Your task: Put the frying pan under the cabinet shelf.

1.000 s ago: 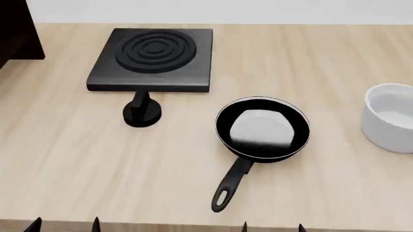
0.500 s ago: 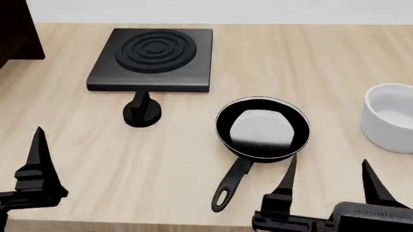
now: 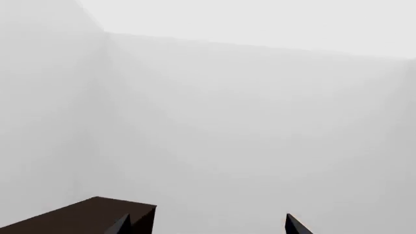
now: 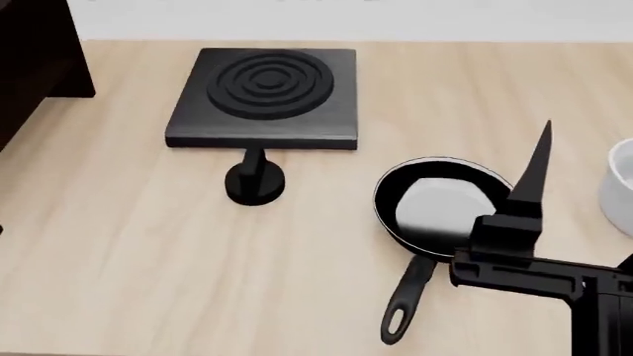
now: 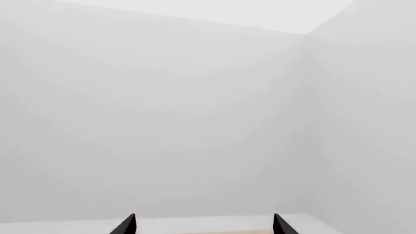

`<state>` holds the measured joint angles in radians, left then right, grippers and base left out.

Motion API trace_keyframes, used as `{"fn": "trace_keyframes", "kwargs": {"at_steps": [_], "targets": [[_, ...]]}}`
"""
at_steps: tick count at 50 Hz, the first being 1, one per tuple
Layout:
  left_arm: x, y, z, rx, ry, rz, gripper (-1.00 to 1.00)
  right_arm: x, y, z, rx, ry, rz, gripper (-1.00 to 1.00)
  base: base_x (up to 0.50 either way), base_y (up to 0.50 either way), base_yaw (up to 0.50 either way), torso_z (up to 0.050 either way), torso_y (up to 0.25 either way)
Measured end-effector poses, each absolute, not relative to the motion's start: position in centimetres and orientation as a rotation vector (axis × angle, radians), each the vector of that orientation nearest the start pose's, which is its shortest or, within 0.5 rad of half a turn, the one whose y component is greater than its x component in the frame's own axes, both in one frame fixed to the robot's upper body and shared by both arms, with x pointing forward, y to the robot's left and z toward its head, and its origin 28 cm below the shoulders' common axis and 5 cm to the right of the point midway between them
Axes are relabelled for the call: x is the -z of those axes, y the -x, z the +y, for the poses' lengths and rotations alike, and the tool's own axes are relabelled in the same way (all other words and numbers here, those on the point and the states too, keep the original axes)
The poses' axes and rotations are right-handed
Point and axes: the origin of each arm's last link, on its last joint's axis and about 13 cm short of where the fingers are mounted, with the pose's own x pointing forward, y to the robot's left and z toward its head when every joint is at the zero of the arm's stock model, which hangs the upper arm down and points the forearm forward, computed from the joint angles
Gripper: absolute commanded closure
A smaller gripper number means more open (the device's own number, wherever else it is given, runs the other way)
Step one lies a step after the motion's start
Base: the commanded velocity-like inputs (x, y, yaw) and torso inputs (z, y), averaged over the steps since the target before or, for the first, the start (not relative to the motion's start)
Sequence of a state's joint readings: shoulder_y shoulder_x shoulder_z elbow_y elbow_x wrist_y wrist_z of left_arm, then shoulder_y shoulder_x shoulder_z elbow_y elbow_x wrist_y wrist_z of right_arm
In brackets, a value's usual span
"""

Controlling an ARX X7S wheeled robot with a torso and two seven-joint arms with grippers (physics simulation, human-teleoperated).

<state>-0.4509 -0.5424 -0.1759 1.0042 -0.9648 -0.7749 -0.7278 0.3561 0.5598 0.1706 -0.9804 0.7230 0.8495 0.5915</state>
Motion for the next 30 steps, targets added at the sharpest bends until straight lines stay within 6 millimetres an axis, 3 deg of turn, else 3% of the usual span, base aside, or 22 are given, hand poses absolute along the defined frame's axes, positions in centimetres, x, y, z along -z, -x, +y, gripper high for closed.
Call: {"fn": "trace_keyframes", "kwargs": {"at_steps": [15,30], "targets": [[-25.7,-16.4,24.0,-0.092,0.091,-0.548,-1.00,-23.7,-17.8,-14.6,0.173,0.084,-0.462,-1.00,0.25,0.50,0.00,0.000,0.000],[-25.9,-16.3,24.0,-0.093,0.089,-0.553,-1.00,-23.7,-17.7,-14.6,0.185,0.101,-0.465,-1.00,0.40,0.35,0.00,0.000,0.000]]}}
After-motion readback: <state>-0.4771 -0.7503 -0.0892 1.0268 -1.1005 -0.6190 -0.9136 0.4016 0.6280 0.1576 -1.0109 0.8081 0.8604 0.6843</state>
